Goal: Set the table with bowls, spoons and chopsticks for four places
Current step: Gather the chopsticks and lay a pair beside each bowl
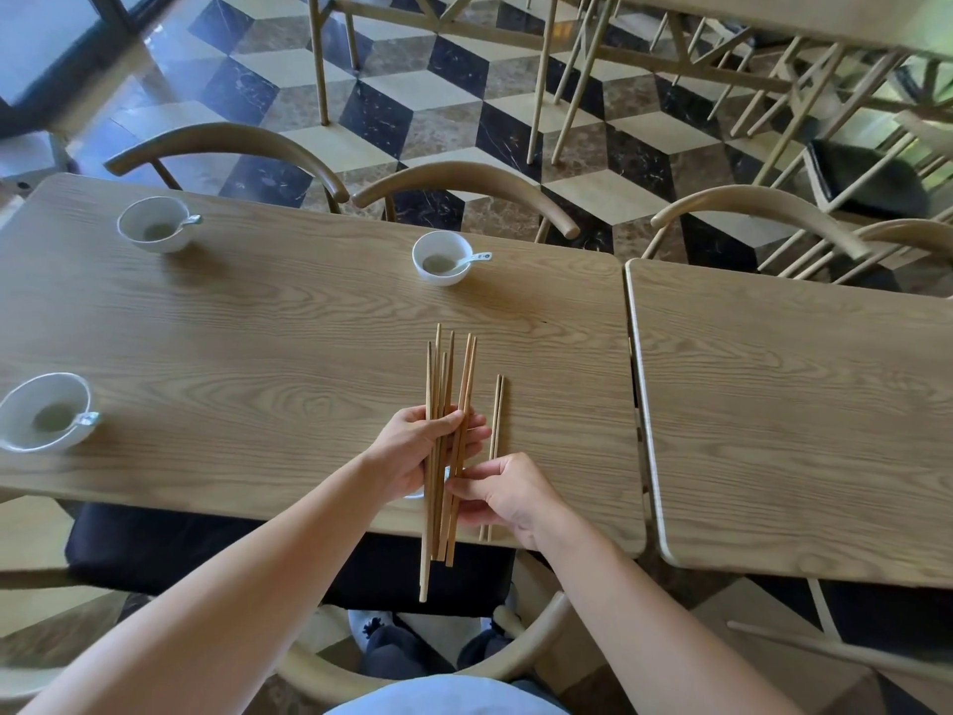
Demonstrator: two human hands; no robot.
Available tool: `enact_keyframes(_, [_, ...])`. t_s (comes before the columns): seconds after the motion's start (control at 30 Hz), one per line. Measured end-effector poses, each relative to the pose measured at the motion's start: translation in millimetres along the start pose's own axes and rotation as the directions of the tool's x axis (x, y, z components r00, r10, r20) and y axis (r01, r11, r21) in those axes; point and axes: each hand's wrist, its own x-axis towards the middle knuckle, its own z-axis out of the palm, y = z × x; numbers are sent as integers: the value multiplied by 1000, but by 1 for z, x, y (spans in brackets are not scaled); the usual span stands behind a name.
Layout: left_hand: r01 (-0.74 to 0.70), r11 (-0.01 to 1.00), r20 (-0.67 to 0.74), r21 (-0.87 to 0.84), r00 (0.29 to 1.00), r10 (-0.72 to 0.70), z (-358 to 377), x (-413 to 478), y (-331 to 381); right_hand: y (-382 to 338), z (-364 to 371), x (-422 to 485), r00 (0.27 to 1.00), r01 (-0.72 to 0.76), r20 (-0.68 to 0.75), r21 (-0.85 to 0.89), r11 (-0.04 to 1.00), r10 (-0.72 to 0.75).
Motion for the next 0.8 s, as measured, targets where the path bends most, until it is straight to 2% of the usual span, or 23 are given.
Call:
enact_keyframes(0.53, [-2,1000,-27,22,1000,2,-5,-2,8,-7,10,10,1000,9,-8,16,1000,-9])
enact_keyframes(0.8, [47,998,67,37,997,-49,-14,15,17,-8,20,12,998,7,-59,57,998,-3])
